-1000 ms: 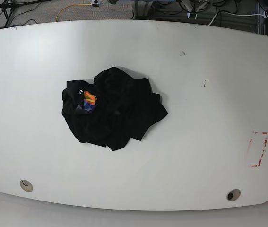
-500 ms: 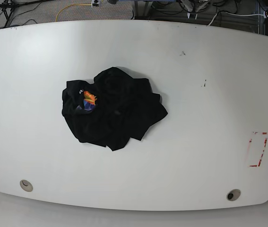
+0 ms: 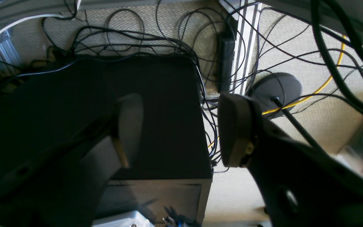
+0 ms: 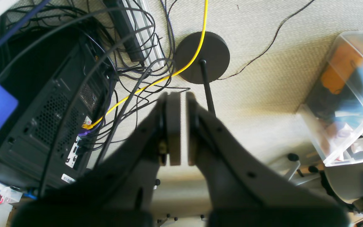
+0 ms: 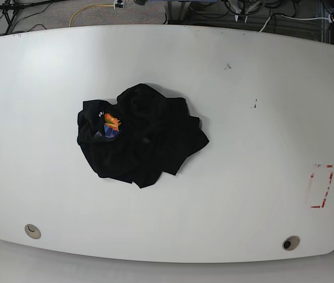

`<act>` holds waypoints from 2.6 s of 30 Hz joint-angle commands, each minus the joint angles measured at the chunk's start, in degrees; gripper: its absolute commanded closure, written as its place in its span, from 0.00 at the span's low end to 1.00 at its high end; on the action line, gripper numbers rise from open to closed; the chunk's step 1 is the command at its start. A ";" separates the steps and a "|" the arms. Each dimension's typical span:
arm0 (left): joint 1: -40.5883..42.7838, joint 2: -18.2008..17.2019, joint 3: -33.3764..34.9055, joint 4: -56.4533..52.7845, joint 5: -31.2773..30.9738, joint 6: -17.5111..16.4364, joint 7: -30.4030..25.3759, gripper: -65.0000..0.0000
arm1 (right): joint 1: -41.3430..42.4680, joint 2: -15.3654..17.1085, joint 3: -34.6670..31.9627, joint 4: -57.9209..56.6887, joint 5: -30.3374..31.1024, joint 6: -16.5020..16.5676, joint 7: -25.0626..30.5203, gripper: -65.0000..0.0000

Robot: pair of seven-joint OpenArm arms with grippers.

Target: Fold the T-shirt properly

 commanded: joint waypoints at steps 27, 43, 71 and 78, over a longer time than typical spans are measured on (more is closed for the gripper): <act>0.62 -0.97 -0.53 0.51 -0.39 -0.36 -1.09 0.46 | -1.68 0.27 -0.11 1.21 -0.14 -0.26 0.47 0.98; 0.31 -0.96 -0.42 0.62 -0.21 -0.36 -1.25 0.46 | -1.49 0.30 -0.33 0.72 -0.23 -0.33 0.13 0.97; 0.82 -1.14 -0.46 0.54 0.12 -0.53 -2.23 0.46 | -2.41 -0.10 -0.67 0.87 -0.06 -0.72 0.70 0.97; 0.83 -1.17 -0.40 0.62 0.22 -0.65 -1.86 0.46 | -2.34 -0.05 -0.53 1.02 0.01 -0.58 0.54 0.97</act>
